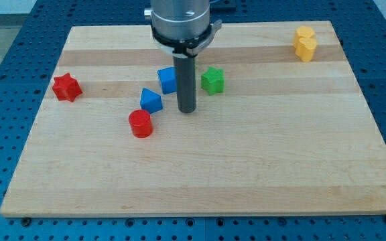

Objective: Slightly push the red circle towards left

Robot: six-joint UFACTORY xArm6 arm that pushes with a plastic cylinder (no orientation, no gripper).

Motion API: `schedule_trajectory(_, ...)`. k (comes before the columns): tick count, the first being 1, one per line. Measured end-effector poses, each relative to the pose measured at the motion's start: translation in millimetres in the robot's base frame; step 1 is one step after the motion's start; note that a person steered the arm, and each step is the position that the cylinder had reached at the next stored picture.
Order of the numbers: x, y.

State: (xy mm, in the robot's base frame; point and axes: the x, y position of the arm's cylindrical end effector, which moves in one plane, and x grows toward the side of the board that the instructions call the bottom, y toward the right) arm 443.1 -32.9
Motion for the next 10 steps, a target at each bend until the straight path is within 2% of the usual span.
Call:
schedule_trajectory(1, 28.6, -15.0)
schedule_trajectory(2, 36.8, -26.3)
schedule_trajectory(7, 28.0, -31.5)
schedule_trajectory(10, 62.6, -73.0)
